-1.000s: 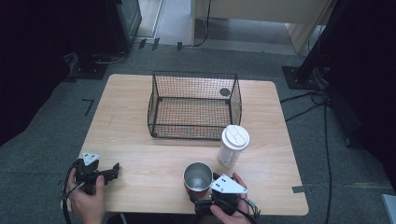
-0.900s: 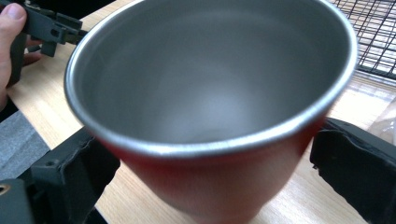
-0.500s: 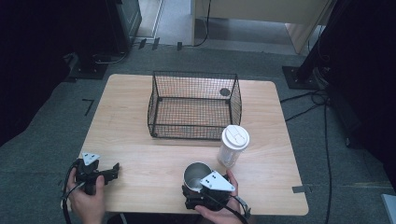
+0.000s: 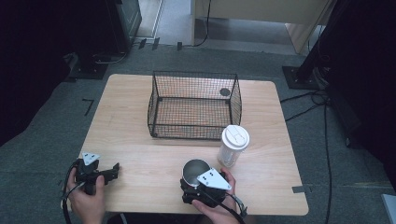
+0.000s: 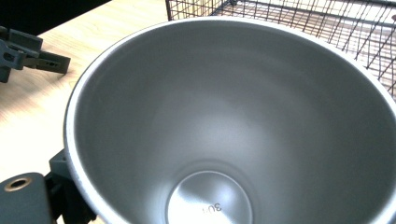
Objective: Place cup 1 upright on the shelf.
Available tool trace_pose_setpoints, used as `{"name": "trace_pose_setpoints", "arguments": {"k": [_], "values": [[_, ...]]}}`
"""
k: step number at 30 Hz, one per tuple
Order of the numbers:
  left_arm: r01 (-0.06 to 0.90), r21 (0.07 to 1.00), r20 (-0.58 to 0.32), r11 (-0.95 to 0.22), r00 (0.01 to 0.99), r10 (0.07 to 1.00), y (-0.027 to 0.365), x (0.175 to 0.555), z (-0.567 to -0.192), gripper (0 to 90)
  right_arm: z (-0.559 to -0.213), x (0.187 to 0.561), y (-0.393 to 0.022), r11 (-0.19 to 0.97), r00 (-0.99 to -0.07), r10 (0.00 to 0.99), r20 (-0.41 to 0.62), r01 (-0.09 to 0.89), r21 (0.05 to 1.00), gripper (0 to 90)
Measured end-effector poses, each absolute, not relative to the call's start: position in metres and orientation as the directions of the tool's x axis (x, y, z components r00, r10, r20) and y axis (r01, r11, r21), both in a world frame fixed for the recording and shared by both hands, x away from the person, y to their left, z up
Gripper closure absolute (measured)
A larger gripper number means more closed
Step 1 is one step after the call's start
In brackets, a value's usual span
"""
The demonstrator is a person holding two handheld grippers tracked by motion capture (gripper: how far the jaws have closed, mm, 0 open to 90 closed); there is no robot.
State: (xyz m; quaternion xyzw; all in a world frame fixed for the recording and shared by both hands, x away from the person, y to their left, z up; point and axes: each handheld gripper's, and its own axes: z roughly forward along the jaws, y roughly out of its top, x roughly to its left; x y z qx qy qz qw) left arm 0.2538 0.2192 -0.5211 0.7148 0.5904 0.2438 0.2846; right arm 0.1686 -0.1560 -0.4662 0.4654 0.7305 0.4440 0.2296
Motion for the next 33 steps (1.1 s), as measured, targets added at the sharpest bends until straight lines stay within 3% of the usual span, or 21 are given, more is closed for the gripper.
{"name": "trace_pose_setpoints", "arguments": {"k": [33], "values": [[0.706, 0.694, 0.013, -0.141, 0.184, 0.983, 0.219, 0.254, -0.521, 0.0, -0.406, 0.209, -0.125, 0.150, -0.478, 0.877, 0.049, 0.369, 0.917, 7.6]]}}
